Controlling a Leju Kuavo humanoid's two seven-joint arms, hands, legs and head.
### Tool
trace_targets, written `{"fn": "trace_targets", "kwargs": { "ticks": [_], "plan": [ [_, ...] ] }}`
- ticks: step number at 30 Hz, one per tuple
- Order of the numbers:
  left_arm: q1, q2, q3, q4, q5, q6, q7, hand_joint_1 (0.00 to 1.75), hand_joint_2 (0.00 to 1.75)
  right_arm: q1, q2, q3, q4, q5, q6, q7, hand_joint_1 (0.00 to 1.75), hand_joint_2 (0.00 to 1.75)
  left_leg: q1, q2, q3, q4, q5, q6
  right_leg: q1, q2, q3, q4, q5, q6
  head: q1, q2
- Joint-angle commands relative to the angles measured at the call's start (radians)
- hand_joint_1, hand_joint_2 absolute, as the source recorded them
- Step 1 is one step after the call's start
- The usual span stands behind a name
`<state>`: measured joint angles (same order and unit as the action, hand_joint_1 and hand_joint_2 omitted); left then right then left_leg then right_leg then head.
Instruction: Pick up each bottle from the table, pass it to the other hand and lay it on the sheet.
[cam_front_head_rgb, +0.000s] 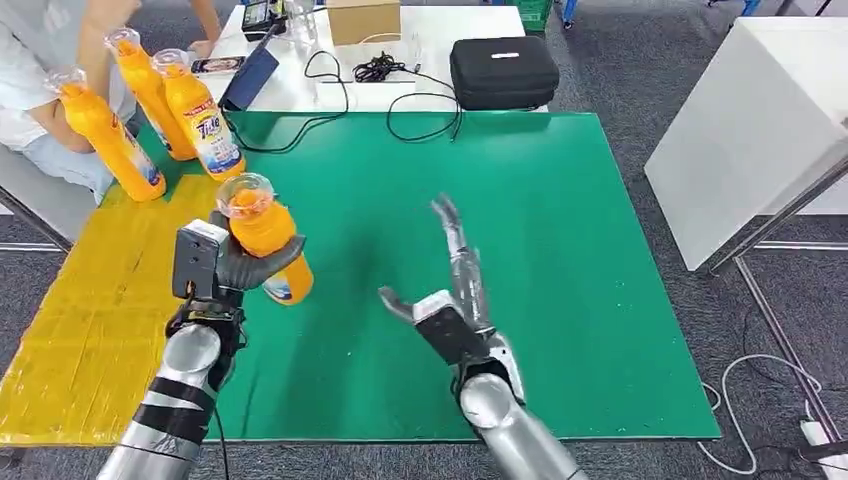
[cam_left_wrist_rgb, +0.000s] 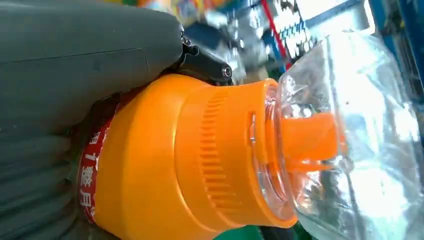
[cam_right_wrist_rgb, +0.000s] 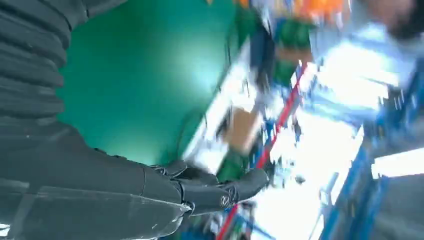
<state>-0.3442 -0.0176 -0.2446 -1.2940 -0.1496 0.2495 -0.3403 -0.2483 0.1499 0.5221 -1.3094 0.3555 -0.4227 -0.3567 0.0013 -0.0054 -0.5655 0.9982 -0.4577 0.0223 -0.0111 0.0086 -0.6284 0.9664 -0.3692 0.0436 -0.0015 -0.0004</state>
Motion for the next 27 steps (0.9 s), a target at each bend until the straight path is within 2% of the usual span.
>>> {"fn": "trace_targets", "kwargs": {
  "ticks": [1,4,9,17,19,20,22,27],
  "plan": [
    [-0.097,0.122,-0.005,0.095,-0.646,0.214,0.128,1.75,1.75,0.143,-0.105,-0.170,-0.365,-0.065,0.090,-0.005,0.00,1.75,0.001,-0.005,0.002,0.001,-0.001,-0.001,0.001,-0.006,0.003,0.001,-0.003,-0.001,0.000,0.000],
    [-0.157,0.183,-0.047,0.201,-0.936,0.200,0.228,1.75,1.75,0.150,-0.123,-0.161,-0.362,-0.086,0.163,0.007,0.00,1.75,0.001,-0.003,0.006,0.001,-0.003,-0.002,0.002,-0.003,0.007,0.001,-0.004,-0.002,0.000,0.000],
    [-0.260,0.228,-0.113,0.459,-1.227,0.201,0.294,1.75,1.75,0.134,-0.134,-0.162,-0.318,-0.121,0.232,0.012,0.00,1.75,0.001,-0.002,0.005,-0.001,0.000,-0.001,0.001,-0.003,0.005,0.000,-0.001,-0.002,0.000,0.000],
    [-0.271,0.224,-0.114,0.489,-1.223,0.220,0.287,1.75,1.75,0.133,-0.133,-0.164,-0.317,-0.123,0.234,0.010,0.00,1.75,0.001,0.000,0.005,0.000,-0.001,-0.002,0.001,-0.002,0.005,0.001,-0.002,-0.001,0.000,0.000],
    [-0.298,0.242,-0.152,0.562,-1.274,0.161,0.287,1.75,1.75,0.129,-0.136,-0.165,-0.309,-0.134,0.248,0.011,0.00,1.75,0.001,0.001,0.003,0.000,0.000,-0.002,0.001,0.000,0.002,0.001,-0.001,-0.001,0.000,0.000],
    [-0.310,0.245,-0.158,0.603,-1.279,0.167,0.281,1.75,1.75,0.126,-0.136,-0.166,-0.302,-0.138,0.252,0.012,0.00,1.75,0.001,0.000,0.006,0.000,-0.002,-0.002,0.002,-0.001,0.006,0.001,-0.002,-0.001,0.000,0.000],
    [-0.342,0.250,-0.178,0.714,-1.307,0.169,0.277,1.75,1.75,0.123,-0.139,-0.163,-0.291,-0.139,0.259,0.009,0.00,1.75,0.000,0.001,0.003,-0.001,0.000,-0.002,0.000,0.000,0.002,0.000,-0.001,-0.001,0.000,0.000],
    [-0.349,0.233,-0.149,0.850,-1.259,0.160,0.227,1.75,1.75,0.125,-0.137,-0.155,-0.278,-0.138,0.260,0.011,0.00,1.75,0.001,0.001,0.005,-0.001,0.000,-0.002,0.001,0.000,0.004,0.000,-0.001,-0.002,0.000,0.000]
  ]
}}
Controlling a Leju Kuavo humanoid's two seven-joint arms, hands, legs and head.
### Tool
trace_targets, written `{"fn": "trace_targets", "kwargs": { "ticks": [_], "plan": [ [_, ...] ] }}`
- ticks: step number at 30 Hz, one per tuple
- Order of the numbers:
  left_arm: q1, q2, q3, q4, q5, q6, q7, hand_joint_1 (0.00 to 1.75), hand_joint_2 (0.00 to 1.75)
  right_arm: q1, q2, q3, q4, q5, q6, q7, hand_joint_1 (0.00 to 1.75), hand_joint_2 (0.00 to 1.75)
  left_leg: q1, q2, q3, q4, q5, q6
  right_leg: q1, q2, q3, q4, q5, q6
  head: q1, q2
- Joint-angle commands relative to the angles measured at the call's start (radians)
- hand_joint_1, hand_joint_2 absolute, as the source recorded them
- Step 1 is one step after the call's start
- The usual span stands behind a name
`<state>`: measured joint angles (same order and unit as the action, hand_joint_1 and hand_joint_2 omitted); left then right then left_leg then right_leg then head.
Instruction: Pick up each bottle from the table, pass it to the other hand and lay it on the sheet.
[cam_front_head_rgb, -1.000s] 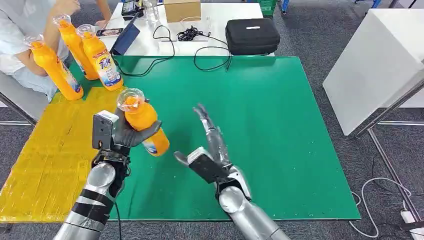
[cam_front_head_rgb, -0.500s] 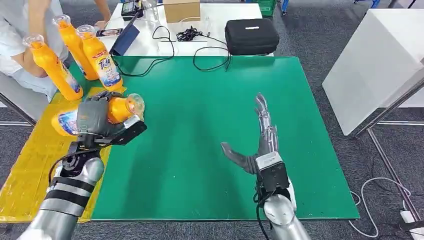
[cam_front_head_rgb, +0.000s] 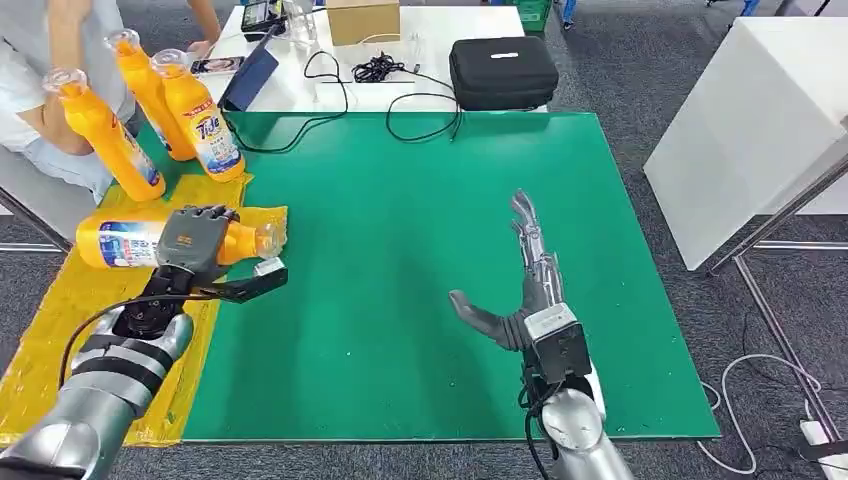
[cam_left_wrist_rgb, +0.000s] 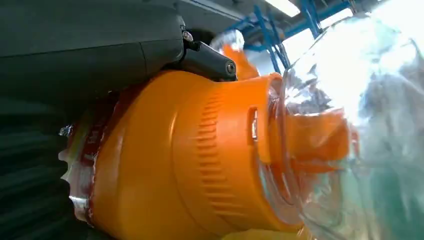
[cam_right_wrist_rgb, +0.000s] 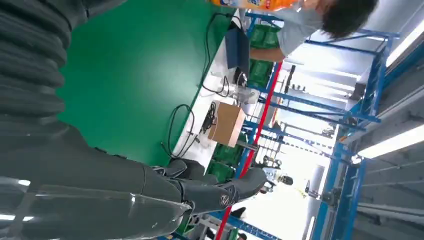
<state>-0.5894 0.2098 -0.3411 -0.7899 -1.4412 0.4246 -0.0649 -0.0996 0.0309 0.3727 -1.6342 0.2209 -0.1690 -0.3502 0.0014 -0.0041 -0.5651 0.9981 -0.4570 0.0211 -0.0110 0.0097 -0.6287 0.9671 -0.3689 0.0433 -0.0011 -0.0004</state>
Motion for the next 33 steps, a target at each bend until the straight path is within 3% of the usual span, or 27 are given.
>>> {"fn": "trace_targets", "kwargs": {
  "ticks": [1,12,13,14,22,33],
  "plan": [
    [-0.098,0.007,-0.051,0.348,0.035,-0.009,-0.051,1.75,1.75,-0.023,-0.017,-0.004,0.047,-0.004,0.006,0.004,0.00,1.75,0.000,0.000,0.003,-0.001,-0.001,-0.001,0.001,0.000,0.003,-0.001,-0.001,-0.001,0.000,0.000],
    [-0.076,-0.021,-0.003,0.370,0.120,-0.058,-0.110,1.75,1.75,-0.034,-0.013,0.022,0.071,0.002,0.010,0.012,0.00,1.75,0.001,0.000,0.005,-0.001,-0.001,-0.001,0.001,-0.001,0.005,0.000,-0.001,-0.001,0.000,0.000],
    [-0.073,-0.025,-0.001,0.367,0.123,-0.058,-0.102,0.21,1.75,-0.039,-0.011,0.024,0.077,0.004,0.010,0.014,0.00,1.75,0.001,0.000,0.006,-0.001,-0.002,-0.001,0.001,-0.001,0.006,-0.001,-0.002,-0.001,0.000,0.000],
    [-0.071,-0.026,0.001,0.364,0.124,-0.051,-0.096,0.00,1.75,-0.041,-0.011,0.026,0.081,0.007,0.011,0.016,0.00,1.75,0.001,0.000,0.006,-0.001,-0.002,-0.001,0.001,0.000,0.006,-0.001,-0.001,-0.001,0.000,0.000],
    [-0.057,-0.045,0.079,0.301,0.230,0.022,-0.119,0.00,1.75,-0.036,-0.006,0.018,0.097,0.020,-0.007,0.024,0.00,1.75,0.002,-0.001,0.005,0.000,-0.002,-0.001,0.002,-0.002,0.006,0.000,-0.002,-0.002,0.000,0.000],
    [-0.059,-0.044,0.079,0.301,0.230,0.020,-0.119,0.00,1.75,-0.035,-0.006,0.018,0.098,0.020,-0.007,0.024,0.00,1.75,0.001,-0.001,0.005,0.000,-0.002,-0.001,0.001,-0.001,0.005,0.000,-0.002,-0.001,0.000,0.000]
  ]
}}
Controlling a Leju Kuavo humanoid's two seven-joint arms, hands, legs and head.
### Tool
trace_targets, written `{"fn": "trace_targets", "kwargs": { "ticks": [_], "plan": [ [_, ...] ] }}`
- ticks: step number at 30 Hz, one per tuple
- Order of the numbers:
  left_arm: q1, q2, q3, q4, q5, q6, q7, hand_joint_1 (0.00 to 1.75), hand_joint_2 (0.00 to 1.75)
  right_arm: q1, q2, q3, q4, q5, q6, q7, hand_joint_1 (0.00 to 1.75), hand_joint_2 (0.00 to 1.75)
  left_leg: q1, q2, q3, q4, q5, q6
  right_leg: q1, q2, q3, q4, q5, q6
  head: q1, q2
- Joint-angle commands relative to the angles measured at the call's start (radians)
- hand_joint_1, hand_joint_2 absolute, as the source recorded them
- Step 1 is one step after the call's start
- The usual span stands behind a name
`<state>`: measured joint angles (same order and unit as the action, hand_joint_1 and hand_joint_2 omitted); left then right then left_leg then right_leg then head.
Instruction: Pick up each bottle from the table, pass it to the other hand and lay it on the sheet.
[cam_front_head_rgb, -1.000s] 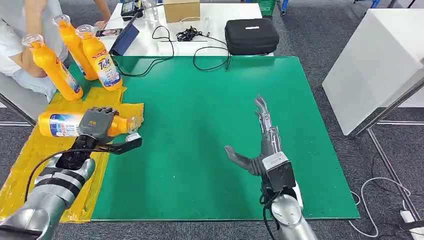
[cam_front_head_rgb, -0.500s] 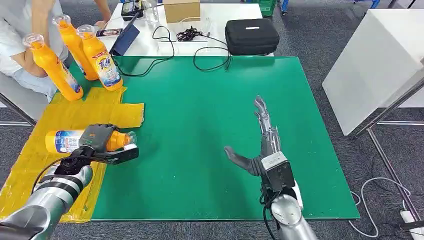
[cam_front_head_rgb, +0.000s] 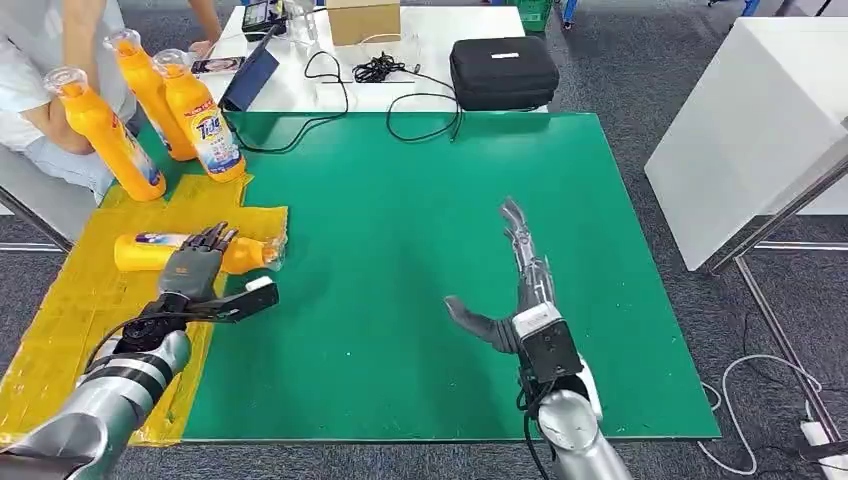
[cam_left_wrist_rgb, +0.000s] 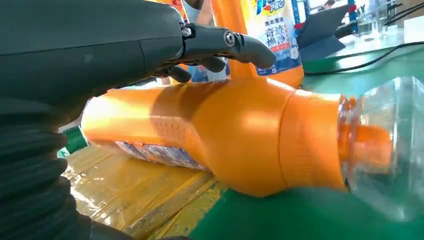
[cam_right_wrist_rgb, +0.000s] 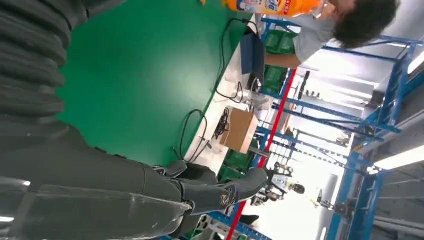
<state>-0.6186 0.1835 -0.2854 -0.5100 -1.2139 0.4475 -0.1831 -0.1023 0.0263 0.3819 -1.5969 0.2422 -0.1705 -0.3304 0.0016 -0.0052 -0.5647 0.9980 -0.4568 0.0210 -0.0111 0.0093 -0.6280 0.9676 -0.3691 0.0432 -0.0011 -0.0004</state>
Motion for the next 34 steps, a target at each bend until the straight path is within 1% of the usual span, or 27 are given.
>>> {"fn": "trace_targets", "kwargs": {
  "ticks": [1,2,4,5,11,12,16,17,18,20,21,22,23,24,25,26,28,31,34],
  "plan": [
    [-0.030,-0.018,0.023,0.021,0.003,-0.003,0.000,0.00,1.75,-0.033,-0.001,0.008,0.060,-0.001,-0.006,0.004,0.00,1.75,0.001,0.000,0.003,0.000,-0.001,-0.001,0.001,0.000,0.003,0.000,-0.001,-0.001,0.000,0.000],
    [-0.030,-0.018,0.023,0.021,0.003,-0.003,0.000,0.00,1.75,-0.033,-0.001,0.008,0.060,-0.001,-0.006,0.004,0.00,1.75,0.001,0.000,0.005,0.000,-0.002,-0.001,0.001,-0.001,0.005,0.000,-0.002,-0.001,0.000,0.000],
    [-0.030,-0.018,0.023,0.021,0.003,-0.003,0.000,0.00,1.75,-0.033,-0.001,0.008,0.060,-0.001,-0.006,0.004,0.00,1.75,0.001,0.000,0.002,0.000,-0.001,-0.001,0.001,-0.001,0.002,-0.001,0.000,-0.001,0.000,0.000],
    [-0.030,-0.018,0.023,0.021,0.003,-0.003,0.000,0.00,1.75,-0.033,-0.001,0.008,0.060,-0.001,-0.006,0.004,0.00,1.75,0.001,0.000,0.004,0.000,-0.002,-0.001,0.001,-0.001,0.004,0.000,-0.002,-0.001,0.000,0.000],
    [-0.030,-0.018,0.023,0.021,0.003,-0.003,0.000,0.00,1.75,-0.033,-0.001,0.008,0.060,-0.001,-0.006,0.004,0.00,1.75,0.001,0.000,0.002,0.000,-0.001,-0.001,0.001,0.000,0.002,-0.001,-0.001,-0.001,0.000,0.000],
    [-0.030,-0.018,0.023,0.021,0.003,-0.003,0.000,0.00,1.75,-0.033,-0.001,0.008,0.060,-0.001,-0.006,0.004,0.00,1.75,0.001,0.001,0.004,0.000,-0.002,-0.001,0.001,-0.001,0.004,0.000,-0.002,-0.001,0.000,0.000],
    [-0.023,-0.024,0.041,-0.017,0.033,0.037,-0.021,0.00,1.75,-0.036,0.000,0.009,0.072,-0.001,-0.011,0.004,0.00,1.75,0.001,0.000,0.004,0.000,-0.002,-0.001,0.001,-0.001,0.004,-0.001,-0.001,-0.001,0.000,0.000],
    [-0.028,-0.027,0.040,-0.020,0.033,0.033,-0.021,0.00,1.75,-0.037,0.000,0.008,0.074,-0.001,-0.011,0.004,0.00,1.75,0.001,0.000,0.002,0.000,-0.001,-0.001,0.001,-0.001,0.003,-0.001,-0.001,-0.001,0.000,0.000],
    [-0.032,-0.027,0.036,-0.028,0.028,0.023,-0.010,0.00,1.75,-0.041,0.002,0.007,0.080,-0.001,-0.011,0.004,0.00,1.75,0.001,0.000,0.004,0.001,-0.002,-0.001,0.002,-0.001,0.005,0.000,-0.002,-0.001,0.000,0.000],
    [-0.047,-0.025,0.020,-0.043,0.011,0.003,0.008,0.00,1.75,-0.044,0.005,0.003,0.084,-0.001,-0.012,0.004,0.00,1.75,0.001,0.000,0.002,0.000,-0.001,-0.001,0.001,-0.001,0.002,0.000,-0.001,-0.001,0.000,0.000],
    [-0.051,-0.025,0.019,-0.048,0.011,0.000,0.011,0.00,1.75,-0.045,0.006,0.002,0.085,-0.001,-0.011,0.004,0.00,1.75,0.001,-0.001,0.003,0.001,-0.002,-0.001,0.002,-0.002,0.004,0.000,-0.002,-0.001,0.000,0.000],
    [-0.054,-0.026,0.020,-0.065,0.016,-0.007,0.012,0.00,1.75,-0.045,0.008,0.000,0.087,0.000,-0.010,0.005,0.00,1.75,0.001,-0.001,0.002,0.001,-0.001,-0.001,0.002,-0.002,0.003,0.000,-0.001,-0.001,0.000,0.000],
    [-0.054,-0.026,0.022,-0.088,0.030,-0.016,0.006,0.00,1.75,-0.043,0.011,-0.003,0.089,0.001,-0.010,0.006,0.00,1.75,0.002,-0.001,0.004,0.002,-0.003,-0.001,0.002,-0.002,0.005,0.001,-0.002,-0.002,0.000,0.000],
    [-0.053,-0.026,0.021,-0.102,0.036,-0.020,0.003,0.00,1.75,-0.041,0.012,-0.005,0.090,0.002,-0.010,0.006,0.00,1.75,0.001,-0.001,0.001,0.001,-0.001,-0.001,0.001,-0.002,0.002,0.000,-0.001,-0.001,0.000,0.000],
    [-0.041,-0.038,0.057,-0.181,0.132,0.045,-0.082,0.00,1.75,-0.034,0.014,-0.012,0.090,0.005,-0.015,0.010,0.00,1.75,0.002,-0.001,0.003,0.002,-0.002,-0.001,0.002,-0.002,0.004,0.001,-0.002,-0.002,0.000,0.000],
    [-0.038,-0.029,0.052,-0.257,0.162,0.005,-0.082,0.00,1.75,-0.024,0.013,-0.020,0.084,0.004,-0.015,0.009,0.00,1.75,0.001,-0.001,0.002,0.001,-0.001,-0.001,0.002,-0.002,0.003,0.000,-0.001,-0.001,0.000,0.000],
    [-0.012,-0.006,0.036,-0.429,0.181,-0.079,-0.025,0.00,1.75,-0.012,0.014,-0.031,0.079,0.008,-0.018,0.008,0.00,1.75,0.002,-0.003,-0.001,0.002,-0.001,-0.001,0.002,-0.003,0.001,0.000,-0.001,-0.001,0.000,0.000],
    [-0.012,-0.006,0.036,-0.429,0.181,-0.079,-0.025,0.00,1.75,-0.012,0.014,-0.031,0.079,0.008,-0.018,0.008,0.00,1.75,0.002,-0.003,-0.001,0.002,-0.001,-0.001,0.002,-0.003,0.001,0.000,-0.001,-0.001,0.000,0.000],
    [0.003,-0.005,0.044,-0.511,0.213,-0.103,-0.015,0.00,1.75,-0.004,0.015,-0.037,0.073,0.009,-0.021,0.007,0.00,1.75,0.003,-0.003,0.001,0.003,-0.002,-0.001,0.003,-0.005,0.003,0.001,-0.003,-0.001,0.000,0.000]
  ]
}}
